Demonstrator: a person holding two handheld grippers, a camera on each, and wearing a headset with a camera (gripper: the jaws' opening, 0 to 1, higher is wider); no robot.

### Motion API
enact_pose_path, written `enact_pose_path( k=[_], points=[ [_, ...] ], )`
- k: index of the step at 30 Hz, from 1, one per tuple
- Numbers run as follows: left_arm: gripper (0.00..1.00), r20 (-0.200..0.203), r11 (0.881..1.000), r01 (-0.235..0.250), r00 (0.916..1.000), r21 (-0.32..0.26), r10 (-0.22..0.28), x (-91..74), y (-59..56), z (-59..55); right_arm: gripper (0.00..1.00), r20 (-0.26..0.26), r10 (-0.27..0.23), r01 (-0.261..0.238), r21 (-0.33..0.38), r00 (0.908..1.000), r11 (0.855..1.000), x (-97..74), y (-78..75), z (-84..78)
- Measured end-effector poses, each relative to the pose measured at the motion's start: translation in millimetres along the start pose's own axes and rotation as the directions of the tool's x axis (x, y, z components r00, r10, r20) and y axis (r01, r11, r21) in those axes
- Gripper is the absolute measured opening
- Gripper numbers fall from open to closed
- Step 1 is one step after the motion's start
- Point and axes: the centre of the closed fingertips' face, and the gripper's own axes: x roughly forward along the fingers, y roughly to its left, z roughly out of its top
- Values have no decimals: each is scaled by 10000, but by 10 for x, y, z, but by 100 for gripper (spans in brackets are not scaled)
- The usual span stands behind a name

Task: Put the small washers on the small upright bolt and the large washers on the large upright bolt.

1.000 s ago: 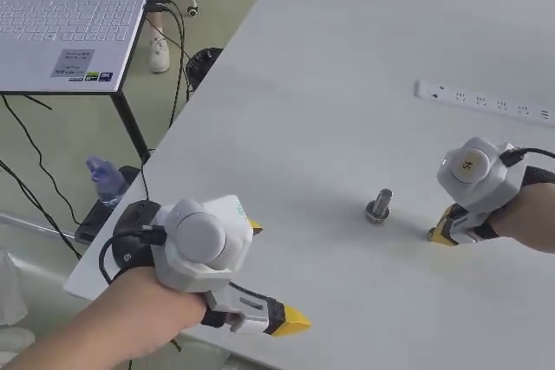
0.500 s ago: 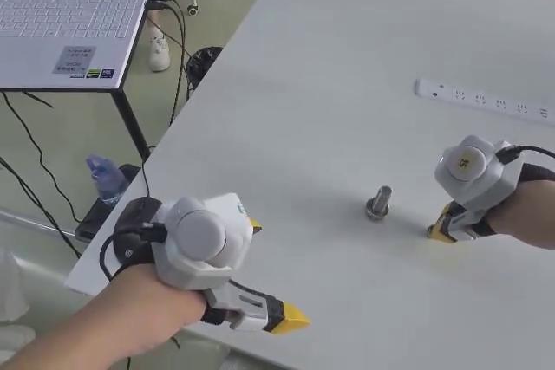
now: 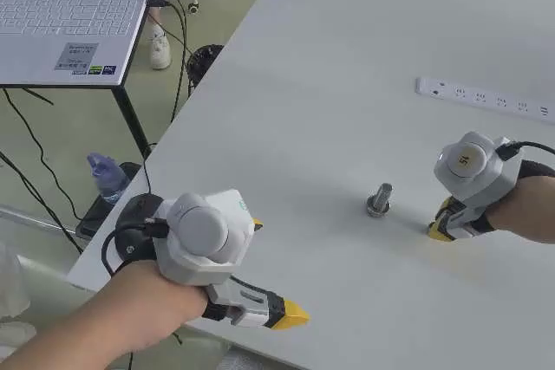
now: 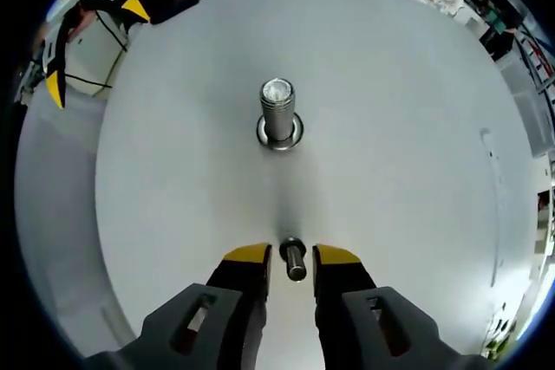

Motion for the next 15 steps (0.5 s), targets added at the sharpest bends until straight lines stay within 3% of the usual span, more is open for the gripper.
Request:
enact_pose_path(
  k=[15],
  points=[
    [84,61,10000,18,10000,-2,-18,-19,-25,-4,24,17,-12,12,-24,10000,10000,-59,-17,-10]
  ],
)
